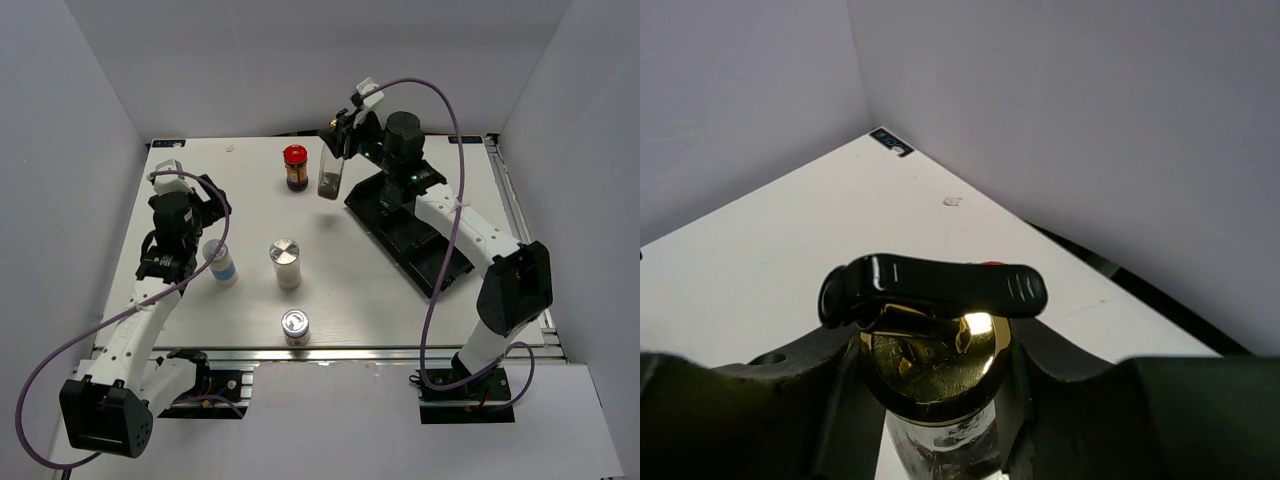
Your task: Organize the condiment bottles
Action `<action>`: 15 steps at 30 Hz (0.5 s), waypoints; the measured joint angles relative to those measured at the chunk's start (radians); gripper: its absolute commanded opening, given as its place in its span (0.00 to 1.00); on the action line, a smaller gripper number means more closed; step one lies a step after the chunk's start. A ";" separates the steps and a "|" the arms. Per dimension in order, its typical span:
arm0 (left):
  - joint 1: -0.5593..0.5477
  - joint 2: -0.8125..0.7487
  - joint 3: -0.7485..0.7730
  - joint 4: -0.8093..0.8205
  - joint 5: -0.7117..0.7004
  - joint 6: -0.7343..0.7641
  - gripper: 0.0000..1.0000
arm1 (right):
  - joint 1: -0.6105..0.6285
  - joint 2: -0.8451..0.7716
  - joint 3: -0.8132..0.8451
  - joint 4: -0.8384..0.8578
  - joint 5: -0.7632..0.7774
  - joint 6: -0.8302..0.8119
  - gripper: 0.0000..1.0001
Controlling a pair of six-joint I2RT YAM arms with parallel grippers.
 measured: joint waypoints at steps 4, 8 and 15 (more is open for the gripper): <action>0.000 0.016 0.000 0.008 0.001 0.000 0.98 | -0.022 -0.048 0.000 -0.039 0.013 -0.050 0.00; 0.000 0.031 0.000 0.023 0.001 0.002 0.98 | -0.044 -0.060 0.000 -0.068 0.016 -0.102 0.00; 0.000 0.056 0.000 0.034 0.001 0.006 0.98 | -0.091 -0.060 -0.002 -0.151 0.015 -0.180 0.00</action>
